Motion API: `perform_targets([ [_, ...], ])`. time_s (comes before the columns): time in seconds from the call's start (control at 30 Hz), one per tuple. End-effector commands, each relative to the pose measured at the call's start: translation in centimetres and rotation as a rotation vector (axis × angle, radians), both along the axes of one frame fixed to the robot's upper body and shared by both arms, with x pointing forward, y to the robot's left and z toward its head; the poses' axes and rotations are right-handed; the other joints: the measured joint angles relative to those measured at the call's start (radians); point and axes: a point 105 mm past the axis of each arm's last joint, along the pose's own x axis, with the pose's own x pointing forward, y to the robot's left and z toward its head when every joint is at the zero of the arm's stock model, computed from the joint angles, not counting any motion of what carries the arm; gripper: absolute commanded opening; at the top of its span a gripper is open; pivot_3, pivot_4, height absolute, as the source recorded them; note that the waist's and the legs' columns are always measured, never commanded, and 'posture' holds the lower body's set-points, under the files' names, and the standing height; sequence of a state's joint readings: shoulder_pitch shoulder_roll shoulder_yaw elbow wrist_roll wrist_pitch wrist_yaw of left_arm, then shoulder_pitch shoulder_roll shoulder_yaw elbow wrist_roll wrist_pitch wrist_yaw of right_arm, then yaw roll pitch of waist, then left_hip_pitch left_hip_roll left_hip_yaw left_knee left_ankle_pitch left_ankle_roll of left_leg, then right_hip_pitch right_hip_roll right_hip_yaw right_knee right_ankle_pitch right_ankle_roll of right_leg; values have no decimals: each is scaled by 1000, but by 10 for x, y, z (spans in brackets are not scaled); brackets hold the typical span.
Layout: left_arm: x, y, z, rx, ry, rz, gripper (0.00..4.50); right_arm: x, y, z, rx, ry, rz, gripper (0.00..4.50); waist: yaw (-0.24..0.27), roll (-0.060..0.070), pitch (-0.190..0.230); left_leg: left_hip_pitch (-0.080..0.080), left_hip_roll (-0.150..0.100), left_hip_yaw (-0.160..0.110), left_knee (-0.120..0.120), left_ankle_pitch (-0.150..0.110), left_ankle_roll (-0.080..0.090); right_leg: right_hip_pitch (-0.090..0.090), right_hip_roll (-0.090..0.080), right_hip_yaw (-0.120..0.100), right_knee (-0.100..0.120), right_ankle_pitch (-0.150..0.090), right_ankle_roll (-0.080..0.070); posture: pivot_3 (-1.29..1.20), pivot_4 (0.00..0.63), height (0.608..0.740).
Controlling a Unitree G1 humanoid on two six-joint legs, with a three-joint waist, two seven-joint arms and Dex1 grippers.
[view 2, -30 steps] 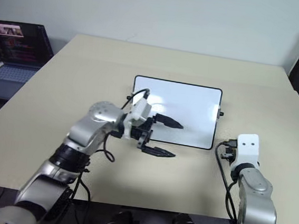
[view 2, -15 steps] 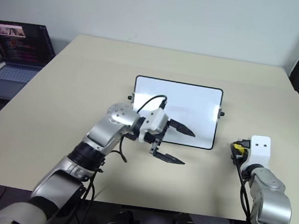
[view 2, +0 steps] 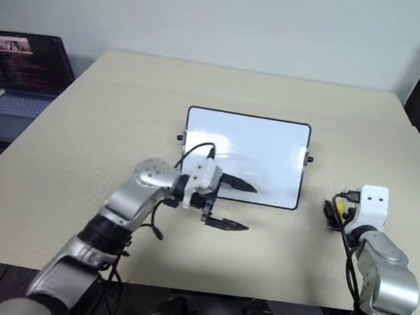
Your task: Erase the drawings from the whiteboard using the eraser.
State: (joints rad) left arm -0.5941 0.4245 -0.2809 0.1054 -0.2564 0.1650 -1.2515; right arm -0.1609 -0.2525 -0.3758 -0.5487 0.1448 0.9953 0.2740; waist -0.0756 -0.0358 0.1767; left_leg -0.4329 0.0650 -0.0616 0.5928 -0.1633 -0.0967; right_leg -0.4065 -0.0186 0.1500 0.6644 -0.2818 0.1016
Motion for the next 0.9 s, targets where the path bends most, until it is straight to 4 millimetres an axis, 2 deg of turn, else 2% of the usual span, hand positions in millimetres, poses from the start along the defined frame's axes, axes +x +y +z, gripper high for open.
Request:
perform_targets([
  [0.03, -10, 49, 15, -116, 47, 232, 4500, -24, 27, 16, -43, -136, 73, 4462, -11, 1, -1, 0, 0, 0, -1, 0, 0, 0, 0, 0, 0, 0, 0, 0, 150, 740],
  [0.1, -15, 67, 16, -152, 76, 361, 4500, -33, 35, 12, -49, -161, 100, 4462, -9, 1, -1, 0, 2, -1, -3, -1, 0, 0, 0, -3, 1, -3, -4, 0, 150, 740],
  [0.17, -9, 87, 19, -231, 78, 562, 4500, -39, 36, 12, -44, -223, 76, 4462, -3, 2, 0, 0, 1, -2, -2, -1, 0, 0, 0, -4, 1, -4, -4, 0, 150, 740],
  [0.23, -6, 105, 18, -298, 72, 760, 4500, -46, 30, 9, -60, -288, 31, 4462, 5, 2, -1, 0, 0, -2, -1, -1, 0, 1, -1, -4, 0, -6, -3, 0, 150, 740],
  [0.37, -4, 123, 10, -357, -9, 1057, 4500, -64, 19, 1, -111, -382, 9, 4462, 15, 0, -2, 1, 0, -1, 2, 0, -1, 3, -2, -2, -3, -4, -7, 0, 150, 740],
  [0.43, -7, 132, 4, -366, -32, 1165, 4500, -75, 19, -11, -77, -375, 3, 4462, 17, -1, -3, 2, 0, 0, 2, 0, -1, 4, -2, -1, -3, -3, -8, 0, 150, 740],
  [0.53, -9, 152, -16, -357, 6, 1342, 4500, -88, 18, -32, -42, -325, -11, 4462, 17, -1, -3, 3, 0, 0, 2, 0, -1, 3, -2, -1, -1, -3, -9, 0, 150, 740],
  [0.7, -18, 171, -47, -274, 64, 1469, 4500, -101, 17, -48, -23, -278, -29, 4462, 15, -1, -3, 4, 0, 1, 2, -1, -1, 1, -2, 0, -3, -2, -10, 0, 150, 740],
  [0.8, -21, 171, -61, -246, 106, 1490, 4500, -100, 15, -44, -25, -285, -33, 4462, 16, -1, -3, 5, 0, 2, 2, -2, -2, 0, -2, 1, -5, -2, -10, 0, 150, 740],
  [0.9, -19, 170, -64, -241, 103, 1500, 4500, -97, 8, -41, -19, -288, -49, 4462, 16, -1, -3, 5, 0, 2, 2, -4, -6, 0, -3, 1, -7, -2, -10, 0, 150, 740],
])
